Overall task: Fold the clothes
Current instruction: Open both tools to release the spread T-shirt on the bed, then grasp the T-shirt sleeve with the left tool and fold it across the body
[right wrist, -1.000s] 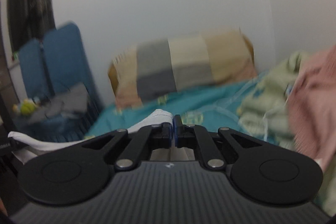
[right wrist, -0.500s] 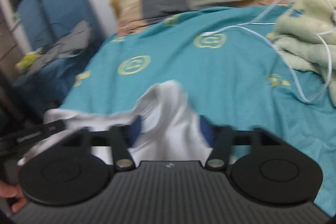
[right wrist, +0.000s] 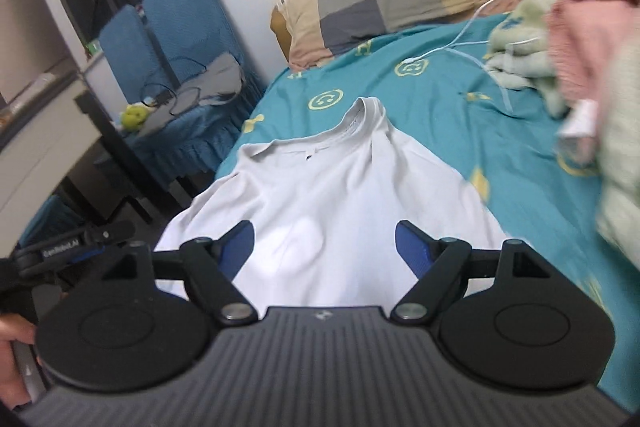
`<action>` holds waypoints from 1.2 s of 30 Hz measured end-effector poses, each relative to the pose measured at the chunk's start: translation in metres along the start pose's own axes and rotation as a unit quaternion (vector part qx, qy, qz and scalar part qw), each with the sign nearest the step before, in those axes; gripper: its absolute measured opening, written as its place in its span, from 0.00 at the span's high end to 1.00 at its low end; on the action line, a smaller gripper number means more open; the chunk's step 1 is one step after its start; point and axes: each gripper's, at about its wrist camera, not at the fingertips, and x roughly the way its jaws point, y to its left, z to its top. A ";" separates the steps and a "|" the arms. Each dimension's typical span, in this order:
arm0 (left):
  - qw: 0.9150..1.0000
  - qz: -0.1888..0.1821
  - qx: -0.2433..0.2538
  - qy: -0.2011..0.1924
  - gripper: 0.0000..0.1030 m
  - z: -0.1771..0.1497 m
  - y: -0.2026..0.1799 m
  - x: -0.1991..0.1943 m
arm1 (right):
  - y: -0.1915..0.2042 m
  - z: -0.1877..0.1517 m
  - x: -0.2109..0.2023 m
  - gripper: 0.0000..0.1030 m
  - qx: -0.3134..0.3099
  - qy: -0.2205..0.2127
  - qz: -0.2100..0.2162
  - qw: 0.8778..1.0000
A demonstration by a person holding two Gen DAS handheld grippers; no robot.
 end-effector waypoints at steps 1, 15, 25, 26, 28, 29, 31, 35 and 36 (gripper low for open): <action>1.000 -0.002 -0.013 -0.001 0.11 -0.007 0.004 -0.015 | 0.003 -0.009 -0.021 0.23 -0.001 -0.007 -0.003 1.000; 0.969 -0.025 -0.244 0.015 0.16 -0.071 0.071 -0.124 | -0.018 -0.094 -0.161 0.23 0.082 -0.039 0.011 0.996; 0.922 -0.017 -0.387 0.019 0.33 -0.079 0.116 -0.037 | -0.031 -0.093 -0.120 0.23 0.116 -0.012 0.033 0.993; 0.918 -0.017 -0.397 0.017 0.33 -0.078 0.120 -0.025 | -0.031 -0.092 -0.112 0.23 0.113 -0.009 0.033 0.993; 0.905 -0.026 -0.424 0.018 0.33 -0.080 0.126 0.002 | -0.031 -0.090 -0.097 0.23 0.103 -0.005 0.031 0.994; 0.896 -0.032 -0.441 0.023 0.33 -0.083 0.128 0.014 | -0.031 -0.089 -0.089 0.23 0.096 -0.003 0.030 0.995; 0.890 -0.036 -0.455 0.017 0.32 -0.082 0.128 0.033 | -0.031 -0.087 -0.073 0.23 0.083 0.002 0.027 0.996; 0.884 -0.038 -0.466 -0.004 0.30 -0.078 0.125 0.066 | -0.036 -0.086 -0.044 0.23 0.078 0.017 0.030 0.996; 0.882 -0.038 -0.469 -0.010 0.31 -0.077 0.124 0.074 | -0.037 -0.086 -0.039 0.23 0.078 0.020 0.029 0.996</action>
